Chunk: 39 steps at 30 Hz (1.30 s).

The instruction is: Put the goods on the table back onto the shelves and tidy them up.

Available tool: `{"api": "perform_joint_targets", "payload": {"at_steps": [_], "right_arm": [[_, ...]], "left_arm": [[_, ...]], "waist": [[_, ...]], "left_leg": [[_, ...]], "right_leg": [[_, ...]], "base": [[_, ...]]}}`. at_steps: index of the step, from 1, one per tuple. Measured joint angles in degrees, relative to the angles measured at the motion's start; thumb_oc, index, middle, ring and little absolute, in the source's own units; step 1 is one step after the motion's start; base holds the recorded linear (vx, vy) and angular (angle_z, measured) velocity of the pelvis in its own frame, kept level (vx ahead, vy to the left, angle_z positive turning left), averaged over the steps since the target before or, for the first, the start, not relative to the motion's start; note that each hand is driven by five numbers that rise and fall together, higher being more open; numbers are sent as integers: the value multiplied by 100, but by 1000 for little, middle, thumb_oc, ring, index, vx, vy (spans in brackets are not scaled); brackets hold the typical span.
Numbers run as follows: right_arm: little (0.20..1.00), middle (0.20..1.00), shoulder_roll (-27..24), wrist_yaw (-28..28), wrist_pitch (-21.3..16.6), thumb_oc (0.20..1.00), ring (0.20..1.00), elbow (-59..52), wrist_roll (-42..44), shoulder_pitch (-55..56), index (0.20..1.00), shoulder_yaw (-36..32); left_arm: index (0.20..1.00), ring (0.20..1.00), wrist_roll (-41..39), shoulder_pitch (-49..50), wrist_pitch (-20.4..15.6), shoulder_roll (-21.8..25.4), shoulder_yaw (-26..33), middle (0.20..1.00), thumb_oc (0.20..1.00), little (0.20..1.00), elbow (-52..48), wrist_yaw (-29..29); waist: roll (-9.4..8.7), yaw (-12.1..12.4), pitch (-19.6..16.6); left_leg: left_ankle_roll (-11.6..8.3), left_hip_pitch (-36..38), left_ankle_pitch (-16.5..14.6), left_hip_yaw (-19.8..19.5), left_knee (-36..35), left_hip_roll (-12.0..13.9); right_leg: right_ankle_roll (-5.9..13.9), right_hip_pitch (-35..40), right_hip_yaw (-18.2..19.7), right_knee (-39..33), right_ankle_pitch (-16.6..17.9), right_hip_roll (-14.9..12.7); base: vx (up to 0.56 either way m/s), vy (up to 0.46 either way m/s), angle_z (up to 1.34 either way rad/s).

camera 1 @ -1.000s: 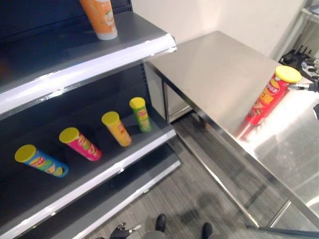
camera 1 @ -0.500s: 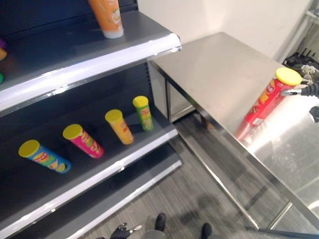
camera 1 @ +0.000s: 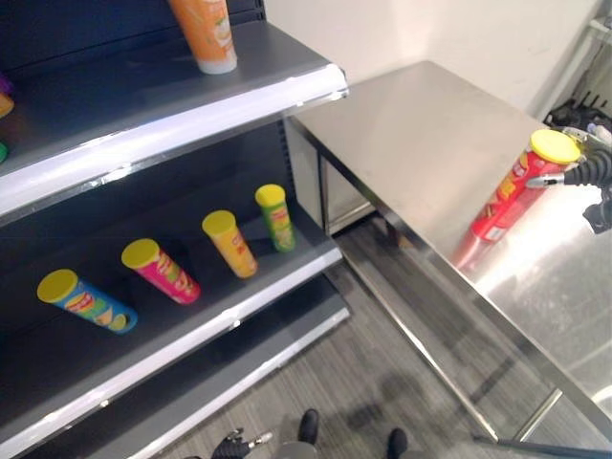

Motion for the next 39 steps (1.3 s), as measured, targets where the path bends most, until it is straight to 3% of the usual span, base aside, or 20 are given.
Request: {"api": "perform_joint_targets", "payload": {"at_steps": [18, 19, 20, 21, 22, 30, 34, 36, 37, 39], "right_arm": [[1000, 1000, 444, -174, 13, 1000, 1000, 652, -321, -479, 1000, 234], [931, 931, 462, -169, 39, 931, 931, 691, -333, -524, 931, 299], [689, 689, 463, -169, 39, 689, 689, 691, -333, -527, 689, 316], [558, 558, 463, -161, 42, 558, 558, 678, -334, -532, 558, 390], [200, 200, 465, -161, 41, 200, 200, 671, -333, -533, 200, 397], [200, 200, 440, -51, 117, 200, 200, 469, -337, -504, 200, 446], [200, 200, 75, -44, 65, 200, 200, -988, -502, -6, 200, 418], [200, 200, -34, -90, 46, 200, 200, -1612, -642, 489, 200, -1], [200, 200, -94, -197, -47, 200, 200, -2845, -963, 1771, 200, -1317], [200, 200, -89, -257, -309, 200, 200, -3655, -1152, 2450, 200, -2026]], "left_arm": [[1000, 1000, 3, 28, -3, -29, -21, 1000, 1000, 1000, 0, 15], [1000, 1000, 4, 24, -3, -28, -44, 1000, 1000, 1000, -1, 16], [1000, 1000, 4, 24, -3, -27, -52, 1000, 1000, 1000, -1, 16], [1000, 1000, 5, 31, -3, -29, -70, 1000, 1000, 1000, 0, 16], [1000, 1000, 6, 31, -3, -29, -74, 1000, 1000, 1000, 0, 16], [1000, 1000, 10, 32, 0, -28, -64, 1000, 1000, 1000, 3, 13], [1000, 1000, 11, 53, 3, -42, 60, 1000, 1000, 1000, 1, 25], [1000, 1000, 12, 43, 2, -67, 169, 1000, 1000, 1000, -17, 34], [1000, 1000, 26, 78, 5, -153, 463, 1000, 1000, 1000, -63, 94], [1000, 1000, 63, 178, 7, -176, 567, 1000, 1000, 1000, -68, 177]], "waist": [[85, 122, -61], [84, 122, -72], [83, 122, -75], [65, 123, -116], [59, 123, -128], [26, 109, -162], [29, 61, -163], [22, 55, -166], [23, 56, -165], [37, -33, -164]], "left_leg": [[-2, 27, 7, -20, 0, 3], [-8, 24, 2, -20, -3, 5], [-8, 24, 2, -20, -3, 5], [-7, 22, 2, -21, -3, 6], [-7, 22, 2, -21, -3, 6], [2, 30, 11, -26, 9, 9], [-10, 67, 24, -22, 26, 24], [-10, 55, 24, -34, 18, 26], [-13, 29, 23, -65, 9, 18], [-20, 7, 16, -68, -2, 7]], "right_leg": [[-5, 59, -17, 0, 4, 8], [-7, 59, -17, 0, 5, 9], [-8, 59, -17, 0, 6, 9], [-9, 59, -17, 1, 7, 11], [-9, 59, -17, 0, 7, 10], [-10, 59, -20, 0, 8, 14], [-10, 64, -16, 0, 7, 24], [-12, 64, -29, 0, 6, 28], [-18, 62, -70, 1, -8, 25], [-18, 70, -76, 0, -15, 19]], "base": [[0, 0, 0], [0, 0, 0], [0, 0, 0], [0, 0, 0], [0, 0, 0], [0, 0, 0], [0, 0, 0], [-25, -50, 6], [-17, -55, 9], [-22, -64, 2]]}}
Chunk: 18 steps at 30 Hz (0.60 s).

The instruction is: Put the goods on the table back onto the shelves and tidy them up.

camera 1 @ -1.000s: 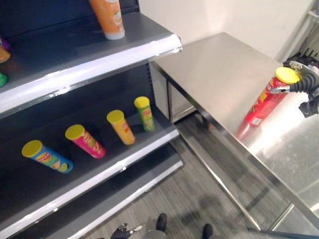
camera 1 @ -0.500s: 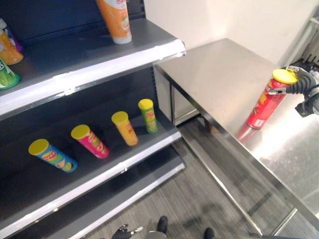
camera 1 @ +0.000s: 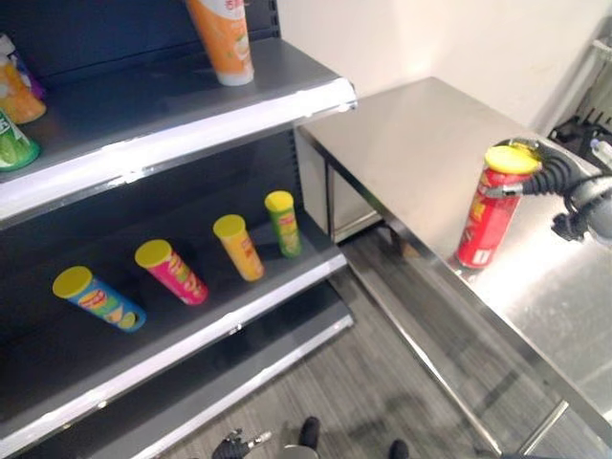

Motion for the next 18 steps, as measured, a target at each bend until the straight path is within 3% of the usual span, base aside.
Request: {"api": "perform_joint_targets", "payload": {"at_steps": [2, 6, 9, 10, 12, 13, 14, 15, 16, 18], "right_arm": [[200, 200, -22, -187, -131, 200, 200, -232, -323, 178, 200, -318], [200, 200, -26, -399, -208, 200, 200, -693, -763, 524, 200, -828], [200, 200, 74, -512, -382, 200, 200, -934, -920, 545, 200, -922], [200, 200, 121, -580, -398, 200, 200, -981, -962, 568, 200, -926], [200, 200, 155, -607, -412, 200, 200, -1171, -971, 629, 200, -957], [200, 200, 142, -599, -412, 200, 200, -1279, -978, 655, 200, -968], [200, 200, 164, -600, -448, 200, 200, -1326, -978, 644, 200, -949], [200, 200, 182, -646, -477, 200, 200, -1402, -983, 740, 200, -953], [200, 200, 242, -626, -495, 200, 200, -1513, -1162, 799, 200, -876], [200, 200, 524, -624, -489, 200, 200, -1539, -1373, 775, 200, -871]], "left_arm": [[1000, 1000, 55, 35, 7, -13, 64, 1000, 1000, 1000, -4, 32], [1000, 1000, 57, 38, 4, -63, 124, 1000, 1000, 1000, -60, 53], [1000, 1000, 49, 3, 0, -111, 115, 1000, 1000, 1000, -178, 51], [1000, 1000, 47, 1, -8, -114, 120, 1000, 1000, 1000, -257, 52], [1000, 1000, 27, -69, -27, -133, 137, 1000, 1000, 1000, -555, 47], [1000, 1000, 15, -181, -9, -168, 161, 1000, 1000, 1000, -550, 47], [1000, 1000, -15, -175, -7, -185, 150, 1000, 1000, 1000, -561, 47], [1000, 1000, -36, -191, -5, -175, 167, 1000, 1000, 1000, -608, 52], [1000, 1000, -62, -187, -1, -75, 175, 1000, 1000, 1000, -597, 54], [1000, 1000, -62, -2, 35, -26, 325, 1000, 1000, 1000, -535, 51]], "waist": [[9, -133, -1], [41, -149, -1], [137, -70, 77], [163, -53, 96], [255, -104, 214], [279, -85, 349], [499, 63, 348], [452, 167, 451], [228, 279, 609], [-24, 327, 748]], "left_leg": [[-44, 4, -34, 6, -1, 7], [-62, 14, -30, -22, 0, 29], [-151, -47, 88, -287, 75, 49], [-211, -142, 126, -402, 142, 63], [-516, -409, 388, -704, 172, 104], [-689, -492, 440, -677, 124, 177], [-650, -588, 430, -535, 107, 229], [-579, -696, 258, -241, 156, 377], [-539, -794, 42, 678, 351, 538], [-680, -680, -48, 1108, 720, 718]], "right_leg": [[1, 15, 11, 1, -1, 14], [-11, 39, -1, 0, -11, 60], [-27, 122, -193, 1, -104, 180], [-70, 116, -204, -2, -144, 248], [-260, 99, -188, -33, -263, 428], [-381, 143, -444, -32, -263, 481], [-415, 179, -579, 12, -222, 616], [-487, 175, -761, 11, -175, 619], [-582, 160, -1035, 19, -167, 403], [-587, 144, -1171, 54, -100, 82]], "base": [[-44, -90, 0], [-97, -125, 6], [-202, -164, 36], [-211, -137, 85], [-202, -75, 128], [-210, 15, 116], [-133, 41, 96], [-244, 125, 97], [-178, 111, 79], [-184, 145, 54]]}}
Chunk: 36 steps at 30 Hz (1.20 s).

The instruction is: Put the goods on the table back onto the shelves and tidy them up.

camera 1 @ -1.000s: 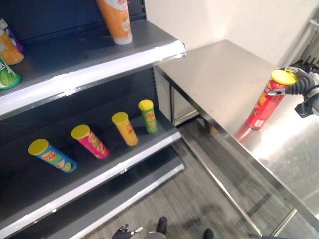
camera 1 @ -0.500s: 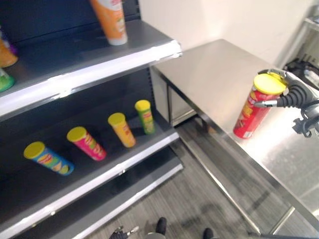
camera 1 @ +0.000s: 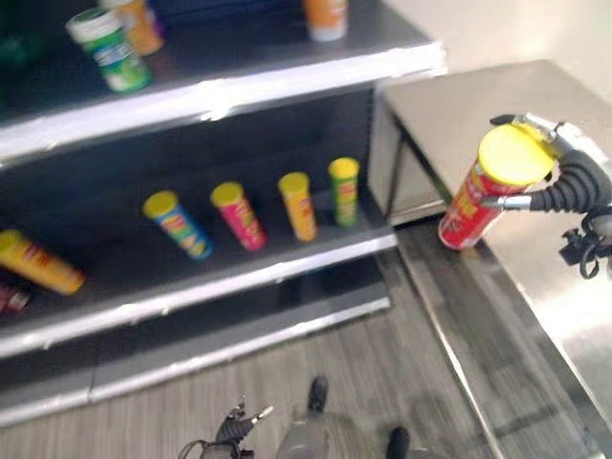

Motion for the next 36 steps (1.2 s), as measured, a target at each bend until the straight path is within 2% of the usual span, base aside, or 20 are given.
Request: {"api": "perform_joint_targets", "payload": {"at_steps": [3, 4, 5, 7, 8, 10, 12, 14, 15, 16, 18, 19, 20, 21, 22, 23, 24, 26, 31, 36], "right_arm": [[200, 200, 71, 14, 19, 200, 200, 0, -58, 9, 200, -1], [200, 200, -47, 26, 19, 200, 200, -1, -58, 23, 200, 3], [200, 200, -72, 27, 37, 200, 200, 3, -58, 19, 200, 4], [200, 200, 19, 67, 57, 200, 200, 4, -57, 129, 200, 78], [200, 200, 40, 78, 43, 200, 200, -23, -50, 149, 200, 118], [200, 200, 277, 88, 13, 200, 200, -408, -58, 374, 200, -108], [200, 200, 672, 83, -40, 200, 200, -353, -73, 414, 200, -201], [200, 200, 771, 69, 156, 200, 200, -328, -228, 246, 200, 67], [200, 200, 782, 67, 178, 200, 200, -282, -262, 261, 200, 185], [200, 200, 779, 66, 181, 200, 200, -221, -284, 254, 200, 312], [200, 200, 723, 69, 205, 200, 200, -177, -324, 213, 200, 686], [200, 200, 714, 78, 201, 200, 200, -105, -346, 207, 200, 866], [200, 200, 549, 94, 197, 200, 200, 67, -447, -214, 200, 1163], [200, 200, 381, 84, 191, 200, 200, 137, -475, -439, 200, 1236], [200, 200, 252, 88, 188, 200, 200, 213, -495, -644, 200, 1383], [200, 200, 268, 93, 204, 200, 200, 185, -503, -772, 200, 1417], [200, 200, 322, 89, 186, 200, 200, 180, -503, -856, 200, 1431], [200, 200, 446, 113, 206, 200, 200, 183, -499, -811, 200, 1529], [200, 200, 488, 225, 315, 200, 200, 291, -504, -624, 200, 1696], [200, 200, 483, 217, 398, 200, 200, 441, -510, -578, 200, 1697]], "left_arm": [[1000, 1000, 0, 80, 41, -11, 24, 1000, 1000, 1000, 135, 23], [1000, 1000, 0, 75, 36, -44, 9, 1000, 1000, 1000, 139, 35], [1000, 1000, 3, -45, 27, -54, 10, 1000, 1000, 1000, 153, 39], [1000, 1000, 13, -402, 19, 87, -85, 1000, 1000, 1000, 195, 74], [1000, 1000, 21, -430, -16, 99, -123, 1000, 1000, 1000, 192, 104], [1000, 1000, 223, -768, -38, 384, -353, 1000, 1000, 1000, 392, 147], [1000, 1000, 371, -645, -26, 321, -490, 1000, 1000, 1000, 374, 152], [1000, 1000, 573, -351, -34, 453, -509, 1000, 1000, 1000, 334, 80], [1000, 1000, 616, -347, -32, 516, -438, 1000, 1000, 1000, 374, 86], [1000, 1000, 686, -384, -31, 587, -390, 1000, 1000, 1000, 376, 92], [1000, 1000, 687, -441, -44, 772, -305, 1000, 1000, 1000, 126, 93], [1000, 1000, 685, -431, -30, 769, -295, 1000, 1000, 1000, 55, 94], [1000, 1000, 682, -338, -8, 762, -271, 1000, 1000, 1000, -157, 87], [1000, 1000, 675, -334, 20, 704, -250, 1000, 1000, 1000, -142, 68], [1000, 1000, 674, -318, 54, 621, -230, 1000, 1000, 1000, -58, 63], [1000, 1000, 662, -219, 79, 489, -218, 1000, 1000, 1000, -89, 43], [1000, 1000, 656, -211, 90, 399, -194, 1000, 1000, 1000, -61, 44], [1000, 1000, 486, -198, 108, 205, -164, 1000, 1000, 1000, -78, 18], [1000, 1000, 445, -302, 141, 179, -221, 1000, 1000, 1000, 50, 15], [1000, 1000, 448, -471, 143, 71, -228, 1000, 1000, 1000, 115, 123]], "waist": [[11, -176, 47], [165, -301, 40], [318, -377, 25], [183, -497, 114], [251, -535, 35], [-49, -621, -95], [85, -612, -127], [135, -647, -191], [146, -708, -199], [161, -771, -209], [84, -697, -206], [144, -684, -205], [139, -601, -183], [87, -476, -206], [45, -472, -231], [-125, -369, -336], [-178, -286, -371], [-145, -238, -335], [-127, -450, -273], [197, -643, -258]], "left_leg": [[-164, 361, -120, 18, 297, 430], [1, 647, 13, 26, 228, 556], [-184, 824, -66, -30, 99, 535], [79, 865, -549, -261, 324, 17], [325, 886, -864, -326, 296, -89], [678, 348, -1024, -253, 717, -658], [888, 458, -949, -160, 645, -881], [1267, 713, -762, 360, 202, -1131], [1374, 973, -648, 382, -142, -1238], [1446, 971, -608, 382, -186, -1251], [1551, 862, -542, 532, -181, -1211], [1562, 883, -518, 512, -179, -1069], [1539, 797, -449, 624, -139, -832], [1479, 778, -403, 617, -135, -759], [1417, 775, -362, 586, -134, -753], [1267, 687, -270, 528, -132, -901], [1219, 589, -245, 485, -111, -970], [975, 365, -161, 227, -18, -899], [394, 297, -489, -116, 236, -329], [33, 495, -394, -96, -4, 1096]], "right_leg": [[127, 2, -237, 58, 51, -238], [198, 15, -274, 149, 56, -307], [251, -14, -255, 329, 90, -507], [303, -98, -56, 977, 187, -1153], [335, -276, -29, 1300, 215, -1235], [424, -528, 49, 989, 765, -1650], [447, -630, 101, 1196, 1017, -1854], [553, -914, 371, 1254, 1668, -2010], [728, -1137, 544, 1476, 1762, -2146], [1029, -1313, 764, 1558, 1372, -2098], [955, -1629, 1128, 1644, 1368, -1418], [1071, -1517, 1237, 1842, 864, -1128], [878, -1583, 1114, 2866, -288, -402], [682, -1428, 1118, 3018, -770, 190], [461, -1160, 1184, 2758, -1024, 609], [56, -670, 1419, 1346, -984, 977], [-511, -555, 1457, 938, -784, 997], [-602, -506, 1269, 603, -405, 958], [-576, -666, 801, 491, -199, 720], [-327, -734, 375, 231, 36, 570]], "base": [[-151, 228, 49], [-134, 429, 68], [-79, 465, 56], [-25, 537, 59], [-9, 935, 70], [-14, 741, 49], [-29, 545, -11], [-40, 432, -62], [-147, 364, -49], [-167, 312, -15], [-201, 238, -22], [-217, 150, -41], [-205, 33, -27], [-141, -67, -26], [-165, -101, -5], [-111, -52, -1], [-146, -3, 1], [-113, 64, 21], [-65, 200, 57], [109, 278, 42]]}}
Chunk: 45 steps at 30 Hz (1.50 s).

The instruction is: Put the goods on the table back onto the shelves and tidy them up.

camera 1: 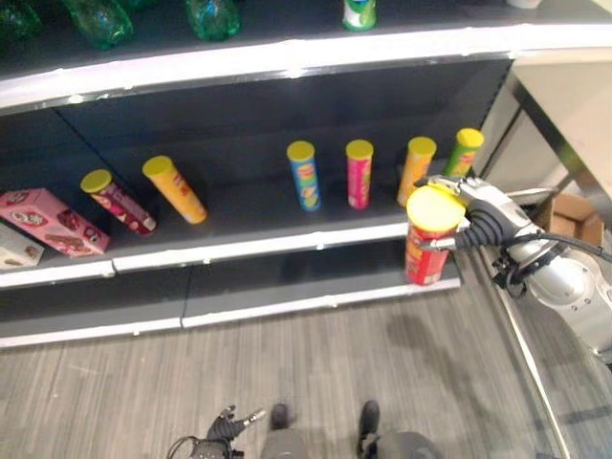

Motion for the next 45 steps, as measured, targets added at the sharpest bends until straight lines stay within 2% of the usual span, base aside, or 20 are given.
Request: {"api": "perform_joint_targets", "payload": {"at_steps": [2, 4, 5, 6, 7, 8, 11, 13, 15, 16, 18, 20, 22, 24, 26, 28, 31, 36, 40, 45], "right_arm": [[200, 200, 21, -13, 21, 200, 200, -1, 0, 118, 200, -191], [200, 200, 73, -21, 54, 200, 200, -10, -64, 248, 200, -368], [200, 200, -45, -27, 65, 200, 200, -2, -110, 279, 200, -419], [200, 200, 76, -53, 52, 200, 200, 31, -207, 462, 200, -614], [200, 200, 245, -112, 119, 200, 200, 126, -221, 525, 200, -630], [200, 200, 317, -150, 186, 200, 200, 137, -230, 625, 200, -594], [200, 200, 454, -186, 192, 200, 200, 123, -365, 485, 200, -565], [200, 200, 553, -193, 218, 200, 200, 139, -448, 302, 200, -368], [200, 200, 584, -197, 237, 200, 200, 144, -448, 191, 200, -258], [200, 200, 563, -199, 221, 200, 200, 146, -447, 188, 200, -186], [200, 200, 567, -204, 221, 200, 200, 166, -444, 132, 200, -181], [200, 200, 555, -240, 184, 200, 200, 242, -439, -53, 200, -186], [200, 200, 516, -358, 176, 200, 200, 239, -435, -183, 200, -218], [200, 200, 444, -406, 243, 200, 200, 315, -435, -224, 200, -227], [200, 200, 351, -429, 262, 200, 200, 356, -437, -217, 200, -297], [200, 200, 228, -449, 290, 200, 200, 459, -439, -218, 200, -392], [200, 200, 196, -680, 348, 200, 200, 496, -441, -248, 200, -590], [200, 200, 498, -1171, 450, 200, 200, 966, -455, -690, 200, -617], [200, 200, 764, -1579, 510, 200, 200, 1483, -591, -1301, 200, -582], [200, 200, 806, -1995, 715, 200, 200, 2116, -808, -1858, 200, -499]], "left_arm": [[1000, 1000, 4, -21, 1, -80, -64, 1000, 1000, 1000, -17, 7], [1000, 1000, 22, 14, 2, -109, -113, 1000, 1000, 1000, 10, 5], [1000, 1000, 23, 137, 10, -185, -121, 1000, 1000, 1000, -85, 35], [1000, 1000, 84, 134, 11, -173, -139, 1000, 1000, 1000, -40, 44], [1000, 1000, 101, 155, 21, -108, -169, 1000, 1000, 1000, -70, 66], [1000, 1000, 128, 150, 0, 24, -238, 1000, 1000, 1000, -83, 55], [1000, 1000, 238, 116, 8, 205, -260, 1000, 1000, 1000, -78, 59], [1000, 1000, 285, 162, -8, 396, -157, 1000, 1000, 1000, -34, 77], [1000, 1000, 287, 187, 8, 417, -97, 1000, 1000, 1000, -4, 81], [1000, 1000, 290, 197, 5, 506, -99, 1000, 1000, 1000, -13, 91], [1000, 1000, 289, 154, 5, 574, -104, 1000, 1000, 1000, -26, 87], [1000, 1000, 281, 41, 3, 556, -160, 1000, 1000, 1000, -23, 83], [1000, 1000, 274, -120, -6, 523, -259, 1000, 1000, 1000, -44, 71], [1000, 1000, 272, -185, -13, 354, -330, 1000, 1000, 1000, -138, 78], [1000, 1000, 219, -114, -24, 114, -351, 1000, 1000, 1000, -347, 86], [1000, 1000, 210, -14, 1, -47, -544, 1000, 1000, 1000, -466, 80], [1000, 1000, 210, 11, -4, -91, -723, 1000, 1000, 1000, -573, 77], [1000, 1000, 209, -18, -33, -67, -738, 1000, 1000, 1000, -652, 110], [1000, 1000, 209, -1, -65, -68, -794, 1000, 1000, 1000, -646, 177], [1000, 1000, 70, 25, -69, 8, -960, 1000, 1000, 1000, -655, 236]], "waist": [[181, 23, -15], [352, 28, -19], [655, -19, -56], [710, 18, -61], [647, -5, -45], [435, 1, -70], [282, 61, -20], [193, 200, -7], [214, 182, 8], [216, 156, 25], [134, 184, 84], [165, 134, 211], [29, 62, 307], [205, 3, 372], [449, 113, 423], [559, 164, 462], [596, 164, 491], [737, 213, 584], [952, 418, 691], [1071, 641, 821]], "left_leg": [[-17, 117, 47, -3, -171, -2], [-37, 236, 30, 66, -361, -383], [245, 316, 240, 136, -538, -548], [44, 375, 139, 272, -584, -625], [130, 325, 166, 257, -562, -794], [299, 331, 169, 281, -609, -1187], [615, 265, 218, 406, -682, -1675], [848, 297, 142, 485, -685, -1969], [855, 297, 142, 512, -684, -1978], [883, 326, 150, 375, -682, -1928], [900, 328, 154, 279, -682, -1883], [870, 247, 189, 84, -684, -1727], [807, 121, 199, -222, -708, -1791], [706, 74, 236, -421, -720, -1649], [530, -49, 249, -530, -695, -1374], [456, -231, 311, -609, -689, -1181], [342, -386, 383, -723, -688, -1117], [300, -539, 423, -978, -687, -1250], [343, -629, 456, -1141, -687, -1395], [374, -744, 523, -1448, -685, -1565]], "right_leg": [[205, -15, -26, -56, 110, -110], [425, -36, -51, -93, 228, -299], [520, -50, -61, -105, 330, -303], [573, -90, -51, -23, 323, -451], [584, -159, -42, 187, 320, -652], [806, -268, 206, 288, 238, -981], [956, -451, 363, 314, 401, -1537], [1043, -548, 458, 431, 633, -1748], [1027, -674, 490, 656, 647, -1786], [1101, -760, 809, 815, 553, -1750], [1134, -733, 1088, 610, 540, -1557], [1222, -710, 1635, -99, 481, -1130], [1185, -794, 1744, -310, 699, -1079], [1086, -727, 1550, -307, 811, -940], [940, -720, 1277, -314, 770, -709], [829, -743, 1064, -286, 714, -509], [749, -822, 858, -284, 707, -455], [794, -801, 597, -284, 674, -582], [846, -789, 450, -283, 640, -721], [917, -678, 102, -281, 588, -866]], "base": [[211, 394, 35], [95, 233, 12], [126, 389, 4], [157, 484, 12], [107, 330, 18], [98, 289, 14], [81, 218, -3], [110, 217, -15], [61, 21, 2], [51, -52, 28], [27, -61, 24], [18, -129, 31], [29, -179, 85], [37, -145, 75], [52, -130, 37], [38, -126, 46], [44, -95, 33], [30, -62, 29], [-1, -47, 23], [0, -27, 36]]}}
